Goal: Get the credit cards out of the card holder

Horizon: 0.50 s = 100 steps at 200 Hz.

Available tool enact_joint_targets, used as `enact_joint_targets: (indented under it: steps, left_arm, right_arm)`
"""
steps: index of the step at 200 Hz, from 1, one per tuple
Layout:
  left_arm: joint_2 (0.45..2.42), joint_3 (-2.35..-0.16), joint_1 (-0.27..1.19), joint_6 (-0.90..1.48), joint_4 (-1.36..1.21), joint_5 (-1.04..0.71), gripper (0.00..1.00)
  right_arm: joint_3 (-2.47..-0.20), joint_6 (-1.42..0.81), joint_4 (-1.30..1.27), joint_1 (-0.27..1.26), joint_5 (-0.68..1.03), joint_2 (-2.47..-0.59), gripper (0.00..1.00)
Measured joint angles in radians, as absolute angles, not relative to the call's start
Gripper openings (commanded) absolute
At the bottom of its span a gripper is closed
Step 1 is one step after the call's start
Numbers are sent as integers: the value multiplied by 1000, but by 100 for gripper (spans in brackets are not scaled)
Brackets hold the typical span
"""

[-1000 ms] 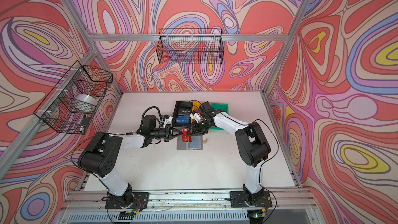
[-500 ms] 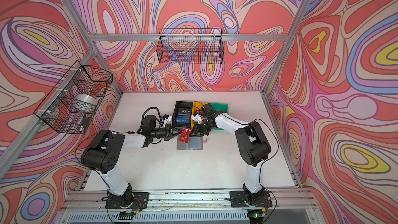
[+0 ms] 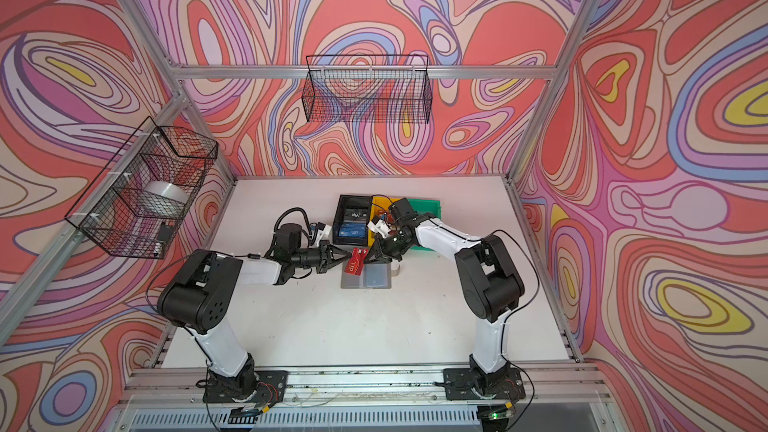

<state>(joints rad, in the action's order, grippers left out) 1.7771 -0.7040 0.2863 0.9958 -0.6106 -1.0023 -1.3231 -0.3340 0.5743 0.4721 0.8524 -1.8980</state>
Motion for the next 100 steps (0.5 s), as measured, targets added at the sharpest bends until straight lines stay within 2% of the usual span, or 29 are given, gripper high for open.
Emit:
enact_joint_targets:
  steps: [100]
  left_arm:
    - [1790, -693, 287, 1007, -673, -1016, 0]
  right_arm:
    - [-1323, -331, 577, 467, 859, -1886, 0]
